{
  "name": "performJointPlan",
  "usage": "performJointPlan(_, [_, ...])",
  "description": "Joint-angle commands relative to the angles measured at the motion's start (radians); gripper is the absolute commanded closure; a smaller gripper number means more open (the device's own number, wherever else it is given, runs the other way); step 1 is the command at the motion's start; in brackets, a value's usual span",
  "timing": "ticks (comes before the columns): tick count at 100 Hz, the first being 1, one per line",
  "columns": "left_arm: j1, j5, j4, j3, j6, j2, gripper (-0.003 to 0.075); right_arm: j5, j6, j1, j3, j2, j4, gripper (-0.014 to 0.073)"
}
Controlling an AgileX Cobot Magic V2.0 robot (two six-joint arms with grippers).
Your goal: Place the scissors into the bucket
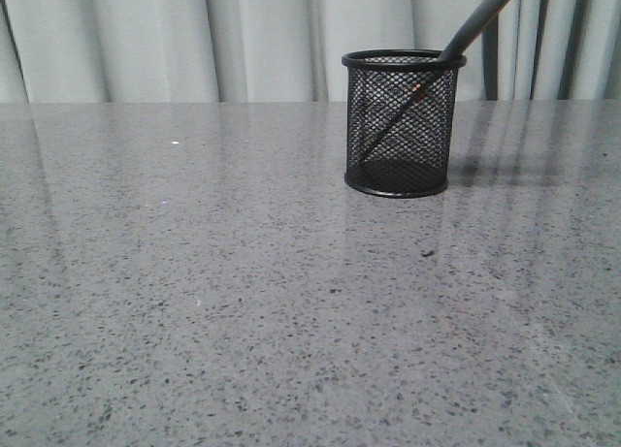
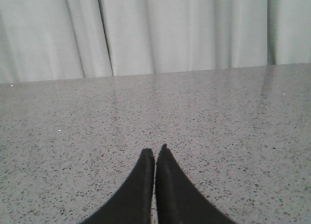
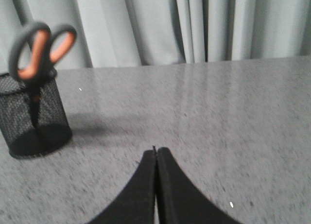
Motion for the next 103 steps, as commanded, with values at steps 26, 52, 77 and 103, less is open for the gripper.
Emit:
performJointPlan(26, [0.000, -0.073, -0.009, 0.017, -0.009, -0.027, 0.0741, 0.022, 0.062, -0.010, 0.116, -0.193, -0.136, 0.0662])
performJointPlan(52, [0.000, -0.073, -0.009, 0.017, -0.009, -0.027, 0.0741, 0.018, 0.062, -0.011, 0.116, -0.193, -0.159, 0.0662])
performJointPlan(77, [0.000, -0.073, -0.009, 0.017, -0.009, -0.027, 0.0741, 0.018, 0.062, -0.011, 0.116, -0.193, -0.159, 0.0662])
performJointPlan(103, [0.000, -0.073, -0.009, 0.017, -0.009, -0.027, 0.0741, 0.018, 0.062, -0.011, 0.116, -0.193, -0.159, 0.0662])
